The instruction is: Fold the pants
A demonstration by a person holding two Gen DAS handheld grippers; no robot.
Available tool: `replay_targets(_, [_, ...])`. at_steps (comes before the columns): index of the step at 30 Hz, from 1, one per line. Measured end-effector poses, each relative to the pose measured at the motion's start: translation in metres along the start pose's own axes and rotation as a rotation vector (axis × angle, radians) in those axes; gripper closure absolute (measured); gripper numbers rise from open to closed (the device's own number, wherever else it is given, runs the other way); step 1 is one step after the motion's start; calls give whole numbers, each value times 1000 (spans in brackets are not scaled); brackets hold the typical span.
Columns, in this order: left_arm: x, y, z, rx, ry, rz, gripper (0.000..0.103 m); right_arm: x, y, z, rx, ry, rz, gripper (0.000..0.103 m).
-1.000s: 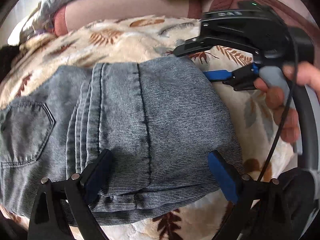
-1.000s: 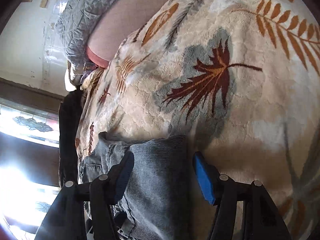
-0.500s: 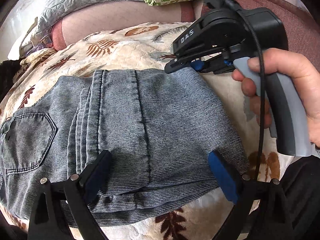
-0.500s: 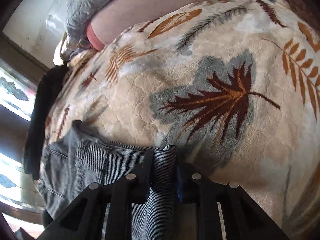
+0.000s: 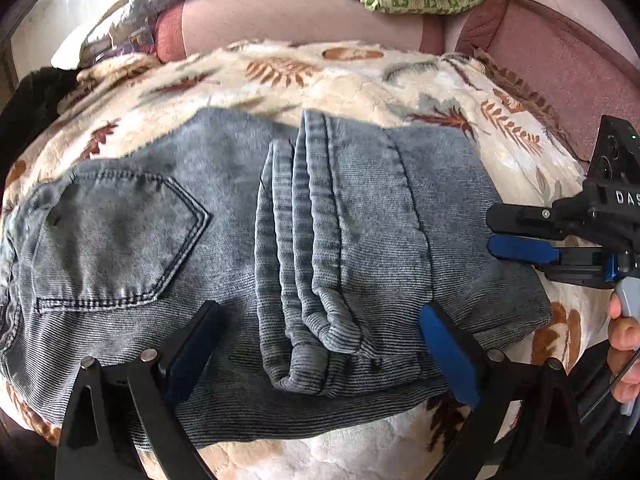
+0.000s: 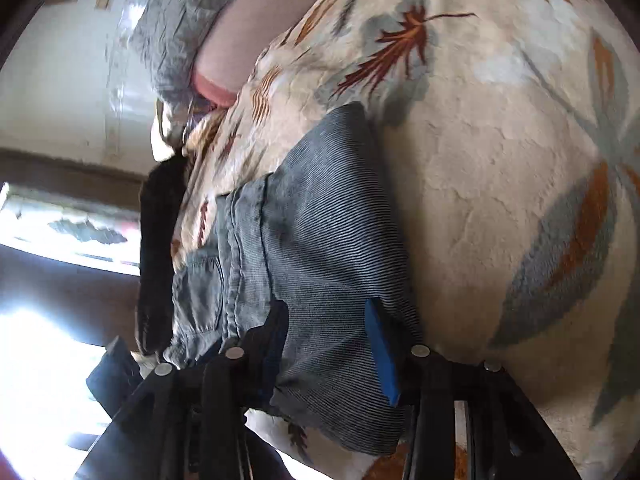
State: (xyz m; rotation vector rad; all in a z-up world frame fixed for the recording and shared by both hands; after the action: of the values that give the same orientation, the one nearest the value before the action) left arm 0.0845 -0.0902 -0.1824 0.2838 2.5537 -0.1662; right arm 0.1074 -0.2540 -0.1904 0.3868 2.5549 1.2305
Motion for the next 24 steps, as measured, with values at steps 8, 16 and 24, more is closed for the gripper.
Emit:
replay_targets(8, [-4,0,-9,31,-22,-29,4,-51,51,-13,32,-76,-121,44])
replay_targets(16, [-1,-2,6,35,-67,15,3,-73,20,7,144,-90,-96,38])
replay_targets(24, [3,-3,0,49,-91,27,2,-23,31,-15,60,-111,-26,38])
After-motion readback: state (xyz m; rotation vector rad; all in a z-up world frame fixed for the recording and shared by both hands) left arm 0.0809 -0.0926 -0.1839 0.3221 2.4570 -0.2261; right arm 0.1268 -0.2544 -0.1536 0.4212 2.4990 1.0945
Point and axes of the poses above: each gripper's, at about its wrist camera, not at the fingertips, and z roughly the way its jaws point, y to its left, x to its underside, the point moved 9 cm from there along z, roughly the way its jaws point, and after that the axes turned 1 degree about x, right-handed, at the moved point
